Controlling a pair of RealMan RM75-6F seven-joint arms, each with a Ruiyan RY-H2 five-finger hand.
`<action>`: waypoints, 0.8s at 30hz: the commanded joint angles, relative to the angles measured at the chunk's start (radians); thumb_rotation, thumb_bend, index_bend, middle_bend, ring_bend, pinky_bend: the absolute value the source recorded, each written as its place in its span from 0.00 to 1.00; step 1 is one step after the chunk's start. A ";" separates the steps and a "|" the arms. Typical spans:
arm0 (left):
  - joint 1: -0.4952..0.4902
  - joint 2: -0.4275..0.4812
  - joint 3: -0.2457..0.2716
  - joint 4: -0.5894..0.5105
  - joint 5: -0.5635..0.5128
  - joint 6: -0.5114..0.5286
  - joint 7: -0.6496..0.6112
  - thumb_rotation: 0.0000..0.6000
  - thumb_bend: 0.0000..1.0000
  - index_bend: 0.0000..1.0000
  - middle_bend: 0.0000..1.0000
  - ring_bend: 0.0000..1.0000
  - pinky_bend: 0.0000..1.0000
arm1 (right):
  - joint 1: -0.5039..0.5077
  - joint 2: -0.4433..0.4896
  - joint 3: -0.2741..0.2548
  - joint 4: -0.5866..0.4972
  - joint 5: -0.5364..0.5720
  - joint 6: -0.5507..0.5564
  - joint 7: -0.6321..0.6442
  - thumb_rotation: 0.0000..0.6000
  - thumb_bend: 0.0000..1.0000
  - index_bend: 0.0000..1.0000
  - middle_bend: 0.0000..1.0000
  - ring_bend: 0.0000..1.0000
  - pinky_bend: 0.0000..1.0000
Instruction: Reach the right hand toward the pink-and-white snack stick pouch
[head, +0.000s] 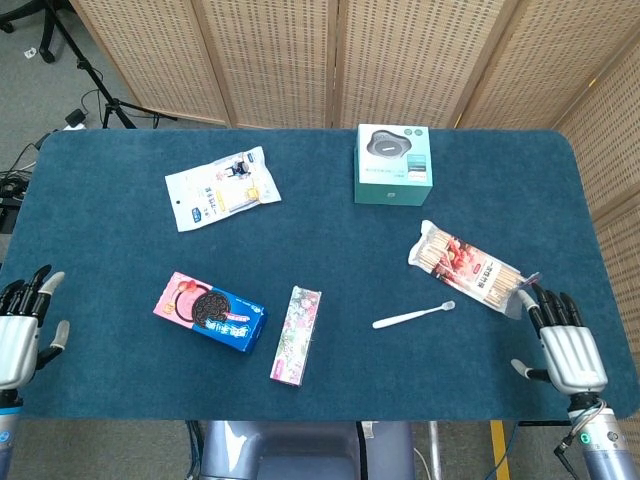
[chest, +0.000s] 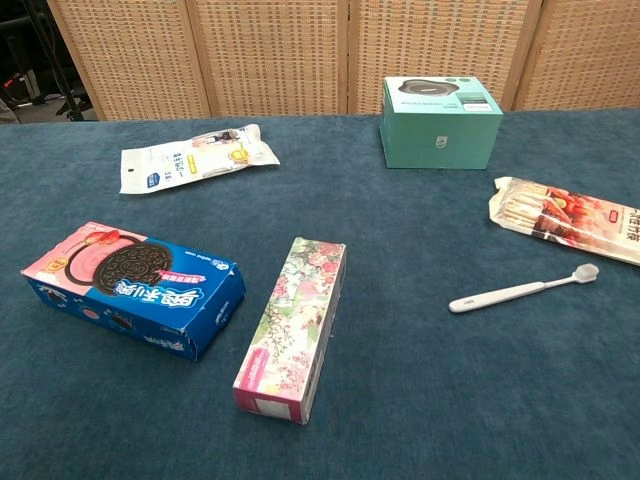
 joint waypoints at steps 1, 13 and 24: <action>-0.005 0.009 0.005 -0.003 -0.011 -0.024 0.007 1.00 0.42 0.00 0.00 0.07 0.15 | 0.030 0.004 0.019 0.000 0.040 -0.048 -0.033 1.00 0.03 0.00 0.00 0.00 0.00; 0.001 -0.002 -0.005 0.017 0.013 0.023 -0.028 1.00 0.42 0.00 0.00 0.00 0.04 | 0.173 0.017 0.122 -0.040 0.275 -0.180 -0.336 1.00 0.53 0.01 0.53 0.46 0.39; -0.002 -0.013 -0.008 0.038 0.029 0.036 -0.051 1.00 0.42 0.00 0.00 0.00 0.04 | 0.278 0.029 0.155 -0.104 0.501 -0.243 -0.564 1.00 0.97 0.02 0.67 0.65 0.58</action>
